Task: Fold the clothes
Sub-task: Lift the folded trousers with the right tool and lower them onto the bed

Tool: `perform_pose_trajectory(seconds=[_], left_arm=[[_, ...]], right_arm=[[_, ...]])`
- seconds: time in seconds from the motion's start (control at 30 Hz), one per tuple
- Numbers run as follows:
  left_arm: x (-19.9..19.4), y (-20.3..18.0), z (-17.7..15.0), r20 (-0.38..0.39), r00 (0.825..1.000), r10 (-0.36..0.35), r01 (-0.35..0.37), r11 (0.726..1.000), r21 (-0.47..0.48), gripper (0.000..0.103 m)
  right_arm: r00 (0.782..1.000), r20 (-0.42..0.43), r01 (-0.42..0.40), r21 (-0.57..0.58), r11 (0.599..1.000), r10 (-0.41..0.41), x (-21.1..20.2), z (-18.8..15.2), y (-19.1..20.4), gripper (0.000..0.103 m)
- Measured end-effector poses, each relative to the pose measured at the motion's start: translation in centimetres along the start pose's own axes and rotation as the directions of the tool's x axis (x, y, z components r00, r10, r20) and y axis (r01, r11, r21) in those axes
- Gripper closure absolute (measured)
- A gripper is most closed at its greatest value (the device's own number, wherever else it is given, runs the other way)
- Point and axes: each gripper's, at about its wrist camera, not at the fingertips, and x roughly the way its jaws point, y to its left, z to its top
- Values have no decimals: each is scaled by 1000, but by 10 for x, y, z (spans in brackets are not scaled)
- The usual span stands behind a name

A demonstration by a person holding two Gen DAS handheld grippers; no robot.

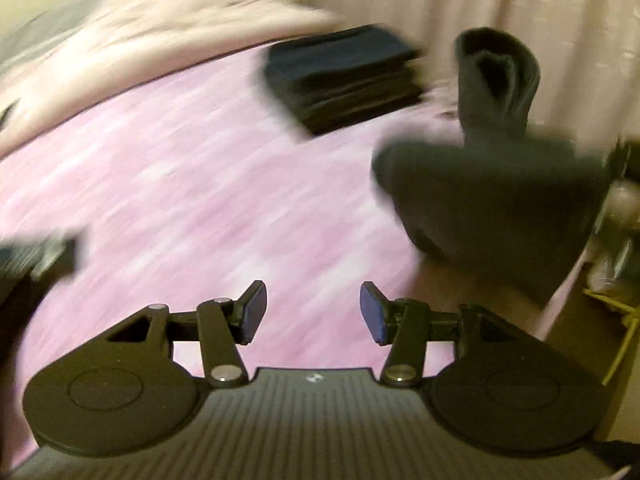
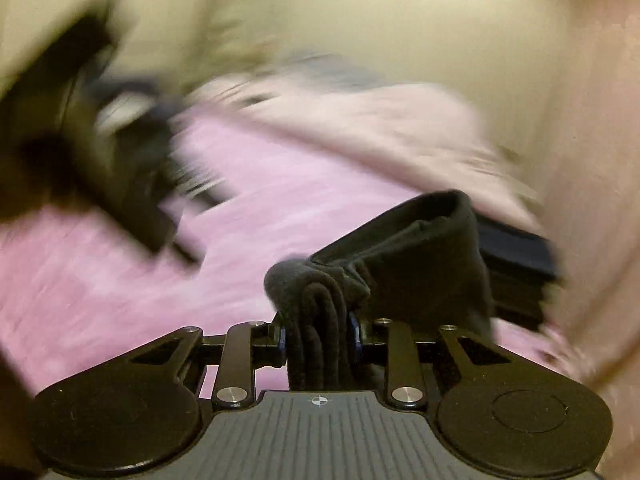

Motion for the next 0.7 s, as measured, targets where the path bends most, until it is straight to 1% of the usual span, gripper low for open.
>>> perform_pose_trajectory(seconds=[0.07, 0.1, 0.13, 0.17, 0.2, 0.27, 0.3, 0.33, 0.4, 0.47, 0.53, 0.6, 0.7], left_arm=[[-28, 49, -49, -26, 998, 56, -57, 997, -49, 57], [-41, 71, -73, -42, 996, 81, -83, 994, -70, 57], [-50, 87, -90, -61, 994, 94, -99, 991, -93, 57], [-58, 102, -107, -81, 991, 107, -116, 987, -116, 57], [-67, 118, -124, -101, 988, 118, -132, 982, -138, 57], [-76, 135, -146, -118, 988, 101, -122, 975, -186, 57], [-79, 139, -153, -120, 990, 79, -103, 973, -209, 57], [-82, 142, -160, -121, 991, 56, -83, 969, -231, 57], [-72, 135, -160, -111, 994, -7, -23, 963, -267, 57], [-63, 126, -157, -93, 993, -75, 47, 959, -279, 57], [-47, 109, -151, -81, 986, -148, 119, 949, -293, 57], [-27, 92, -145, -76, 975, -211, 178, 934, -310, 56], [5, 65, -139, -87, 958, -273, 231, 915, -331, 56]], right_arm=[[992, -105, -87, -156, 984, 71, 42, -9, 78, 73], [986, -145, -112, -202, 973, 84, 54, -16, 104, 68], [983, -163, -127, -238, 963, 89, 59, -22, 122, 62], [981, -163, -140, -247, 959, 101, 58, -25, 133, 46], [978, -159, -170, -223, 960, 136, 52, -25, 134, 42], [965, -176, -227, -177, 958, 196, 40, -20, 129, 42], [959, -184, -244, -158, 957, 214, 33, -17, 122, 42], [958, -187, -246, -133, 960, 220, 25, -16, 113, 42], [958, -192, -232, -80, 969, 213, 6, -19, 95, 42], [961, -221, -175, -31, 984, 164, -9, -28, 67, 42], [956, -270, -114, 3, 993, 111, -12, -38, 41, 42], [943, -326, -56, 25, 998, 61, -11, -51, 16, 42], [920, -392, 18, 82, 996, 15, -2, -71, -20, 42]])
